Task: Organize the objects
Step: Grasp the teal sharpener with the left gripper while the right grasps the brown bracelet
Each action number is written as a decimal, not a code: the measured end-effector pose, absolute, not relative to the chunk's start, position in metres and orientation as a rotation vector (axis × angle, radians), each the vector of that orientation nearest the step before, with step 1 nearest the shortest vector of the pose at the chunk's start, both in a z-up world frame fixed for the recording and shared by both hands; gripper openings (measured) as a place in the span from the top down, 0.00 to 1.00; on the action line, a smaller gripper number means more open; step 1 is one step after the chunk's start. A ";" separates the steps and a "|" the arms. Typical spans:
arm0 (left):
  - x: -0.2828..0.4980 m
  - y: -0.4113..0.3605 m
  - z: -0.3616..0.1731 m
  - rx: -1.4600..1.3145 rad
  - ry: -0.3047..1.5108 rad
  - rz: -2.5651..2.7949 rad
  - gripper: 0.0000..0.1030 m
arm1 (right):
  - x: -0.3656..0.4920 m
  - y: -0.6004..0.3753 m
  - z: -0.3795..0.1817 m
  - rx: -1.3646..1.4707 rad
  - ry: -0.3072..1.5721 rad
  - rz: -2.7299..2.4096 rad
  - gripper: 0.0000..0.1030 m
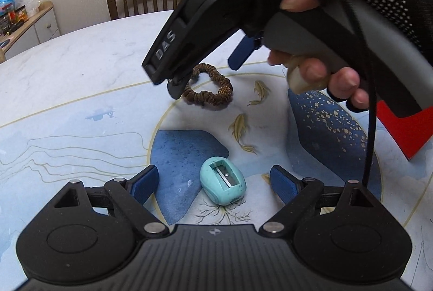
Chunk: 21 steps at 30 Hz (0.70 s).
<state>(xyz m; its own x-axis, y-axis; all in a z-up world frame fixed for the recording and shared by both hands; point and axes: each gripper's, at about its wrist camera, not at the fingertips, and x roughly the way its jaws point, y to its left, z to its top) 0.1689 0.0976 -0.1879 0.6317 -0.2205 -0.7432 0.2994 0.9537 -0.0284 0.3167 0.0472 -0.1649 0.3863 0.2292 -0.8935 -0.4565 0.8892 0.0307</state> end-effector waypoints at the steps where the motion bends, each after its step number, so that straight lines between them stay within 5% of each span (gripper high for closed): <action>1: 0.169 0.098 -0.188 0.101 0.836 -0.299 0.13 | 0.316 0.050 -0.166 -0.248 1.090 0.443 0.22; 12: 0.165 0.099 -0.186 0.126 0.815 -0.303 0.37 | 0.315 0.059 -0.173 -0.264 1.079 0.427 0.40; 21: 0.164 0.101 -0.182 0.119 0.823 -0.315 0.59 | 0.311 0.059 -0.171 -0.262 1.072 0.425 0.66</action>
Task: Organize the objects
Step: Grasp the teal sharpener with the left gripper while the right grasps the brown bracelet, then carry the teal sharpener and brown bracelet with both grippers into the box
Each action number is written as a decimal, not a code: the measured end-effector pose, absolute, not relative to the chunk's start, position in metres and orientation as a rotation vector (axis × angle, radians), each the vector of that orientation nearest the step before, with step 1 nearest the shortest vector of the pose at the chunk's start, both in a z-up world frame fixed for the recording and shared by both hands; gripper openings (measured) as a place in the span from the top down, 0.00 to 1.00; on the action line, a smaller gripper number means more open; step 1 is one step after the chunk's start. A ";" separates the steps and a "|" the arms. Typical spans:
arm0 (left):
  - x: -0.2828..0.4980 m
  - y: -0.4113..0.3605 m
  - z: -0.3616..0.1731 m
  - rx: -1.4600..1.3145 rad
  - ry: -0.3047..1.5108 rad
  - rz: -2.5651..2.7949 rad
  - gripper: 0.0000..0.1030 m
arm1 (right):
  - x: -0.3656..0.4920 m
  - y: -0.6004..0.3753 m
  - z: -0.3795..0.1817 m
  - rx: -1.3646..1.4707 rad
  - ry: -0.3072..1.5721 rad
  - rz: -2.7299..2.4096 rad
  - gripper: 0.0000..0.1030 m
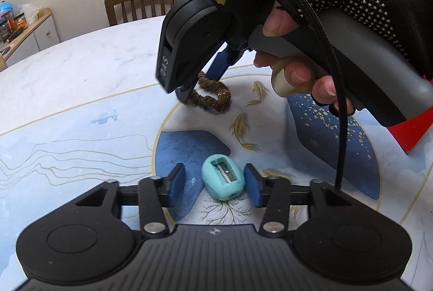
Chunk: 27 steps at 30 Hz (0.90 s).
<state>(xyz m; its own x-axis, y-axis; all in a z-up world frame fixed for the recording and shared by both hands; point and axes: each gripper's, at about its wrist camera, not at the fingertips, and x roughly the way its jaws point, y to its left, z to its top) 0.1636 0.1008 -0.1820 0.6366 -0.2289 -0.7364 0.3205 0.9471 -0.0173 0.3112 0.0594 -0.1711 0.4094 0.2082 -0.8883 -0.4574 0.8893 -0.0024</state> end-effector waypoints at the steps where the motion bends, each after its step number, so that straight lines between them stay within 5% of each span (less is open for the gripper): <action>1: 0.163 0.102 -0.181 0.114 0.826 -0.320 0.62 | 0.311 0.059 -0.171 -0.259 1.073 0.422 0.73; 5: 0.163 0.104 -0.181 0.092 0.835 -0.335 0.68 | 0.308 0.057 -0.168 -0.254 1.064 0.401 0.84; 27: 0.152 0.118 -0.153 0.037 0.861 -0.343 0.69 | 0.229 -0.026 -0.087 -0.076 1.012 0.415 0.85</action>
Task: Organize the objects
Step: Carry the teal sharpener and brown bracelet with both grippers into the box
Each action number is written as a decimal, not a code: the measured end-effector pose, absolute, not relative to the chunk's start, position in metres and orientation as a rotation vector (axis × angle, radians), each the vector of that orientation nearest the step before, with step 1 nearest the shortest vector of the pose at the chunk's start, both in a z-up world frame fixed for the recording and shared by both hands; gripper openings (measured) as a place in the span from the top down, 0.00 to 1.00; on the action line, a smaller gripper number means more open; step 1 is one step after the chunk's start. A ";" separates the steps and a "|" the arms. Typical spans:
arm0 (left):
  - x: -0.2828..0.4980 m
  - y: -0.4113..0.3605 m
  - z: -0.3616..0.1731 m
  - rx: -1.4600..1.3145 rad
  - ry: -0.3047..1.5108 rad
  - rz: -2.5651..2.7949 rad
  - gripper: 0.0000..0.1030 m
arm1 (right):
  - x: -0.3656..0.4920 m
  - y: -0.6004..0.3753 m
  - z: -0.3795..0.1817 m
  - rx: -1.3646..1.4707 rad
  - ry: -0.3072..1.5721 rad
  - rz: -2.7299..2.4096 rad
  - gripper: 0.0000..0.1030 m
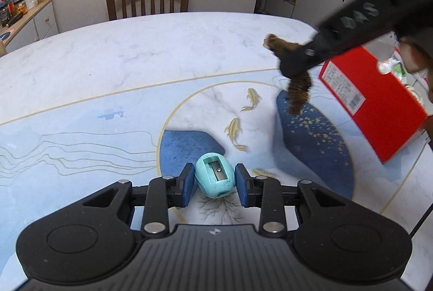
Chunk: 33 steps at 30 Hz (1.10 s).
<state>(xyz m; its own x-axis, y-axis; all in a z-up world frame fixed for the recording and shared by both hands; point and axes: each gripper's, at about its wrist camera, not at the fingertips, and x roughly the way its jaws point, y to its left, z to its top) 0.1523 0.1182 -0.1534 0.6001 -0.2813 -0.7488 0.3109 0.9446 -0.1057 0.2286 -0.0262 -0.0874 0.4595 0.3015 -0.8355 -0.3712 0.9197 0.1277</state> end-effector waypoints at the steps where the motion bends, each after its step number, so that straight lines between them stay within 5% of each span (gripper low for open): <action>1: 0.150 0.118 -0.149 0.031 0.863 -0.347 0.69 | 0.224 -0.031 -0.083 -0.071 1.008 0.416 0.85; 18: 0.113 0.034 -0.070 0.147 0.771 -0.394 0.69 | 0.167 -0.143 -0.023 -0.025 0.929 0.411 0.85; 33: 0.122 -0.086 -0.044 0.264 0.743 -0.456 0.69 | 0.153 -0.268 -0.029 0.022 0.896 0.338 0.85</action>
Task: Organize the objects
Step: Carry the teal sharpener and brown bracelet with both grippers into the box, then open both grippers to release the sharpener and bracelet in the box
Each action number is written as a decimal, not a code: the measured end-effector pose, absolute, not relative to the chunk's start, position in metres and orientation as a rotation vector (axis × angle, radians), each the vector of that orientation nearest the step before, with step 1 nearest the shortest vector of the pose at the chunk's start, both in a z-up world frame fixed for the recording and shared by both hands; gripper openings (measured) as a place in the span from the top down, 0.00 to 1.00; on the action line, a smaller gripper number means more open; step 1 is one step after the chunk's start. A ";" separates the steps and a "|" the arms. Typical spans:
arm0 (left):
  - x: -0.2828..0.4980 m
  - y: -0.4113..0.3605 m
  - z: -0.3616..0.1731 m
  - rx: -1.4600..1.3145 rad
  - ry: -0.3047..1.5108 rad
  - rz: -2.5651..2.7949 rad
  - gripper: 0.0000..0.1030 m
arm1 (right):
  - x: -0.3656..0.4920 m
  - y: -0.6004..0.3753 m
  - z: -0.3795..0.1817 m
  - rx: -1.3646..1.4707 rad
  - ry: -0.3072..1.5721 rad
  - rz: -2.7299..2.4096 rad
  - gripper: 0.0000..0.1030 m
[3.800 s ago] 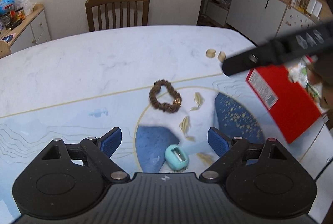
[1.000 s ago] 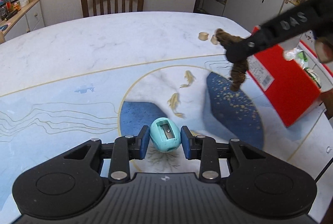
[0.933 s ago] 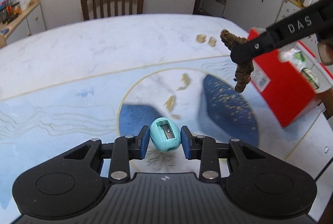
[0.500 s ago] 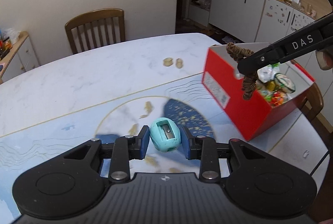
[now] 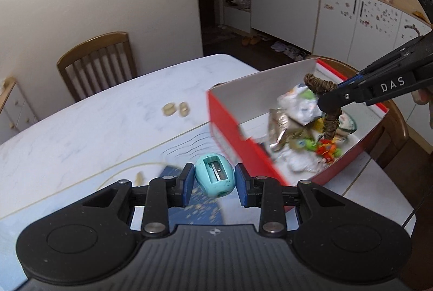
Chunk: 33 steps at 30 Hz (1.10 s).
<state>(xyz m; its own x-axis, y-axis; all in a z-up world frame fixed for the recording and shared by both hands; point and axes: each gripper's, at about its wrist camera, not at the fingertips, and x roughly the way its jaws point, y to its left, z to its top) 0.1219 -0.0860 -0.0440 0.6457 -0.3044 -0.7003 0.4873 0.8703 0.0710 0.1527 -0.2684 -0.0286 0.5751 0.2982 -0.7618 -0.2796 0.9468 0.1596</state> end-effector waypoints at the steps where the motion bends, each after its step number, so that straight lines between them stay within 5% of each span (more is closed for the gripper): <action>1: 0.124 -0.095 -0.044 0.271 0.742 -0.464 0.69 | 0.153 -0.275 -0.030 0.031 0.895 0.333 0.85; 14: 0.168 -0.182 -0.047 0.316 0.739 -0.497 0.69 | 0.160 -0.314 -0.055 0.023 0.922 0.344 0.85; 33: 0.244 -0.234 -0.117 0.298 0.932 -0.386 0.69 | 0.182 -0.307 -0.109 -0.005 1.055 0.429 0.85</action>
<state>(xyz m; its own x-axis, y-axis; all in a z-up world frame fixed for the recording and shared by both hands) 0.2436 -0.2335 -0.1171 0.5367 -0.1924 -0.8215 0.4453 0.8916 0.0821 0.1819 -0.3069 -0.1085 0.4183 0.3394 -0.8425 -0.3440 0.9177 0.1989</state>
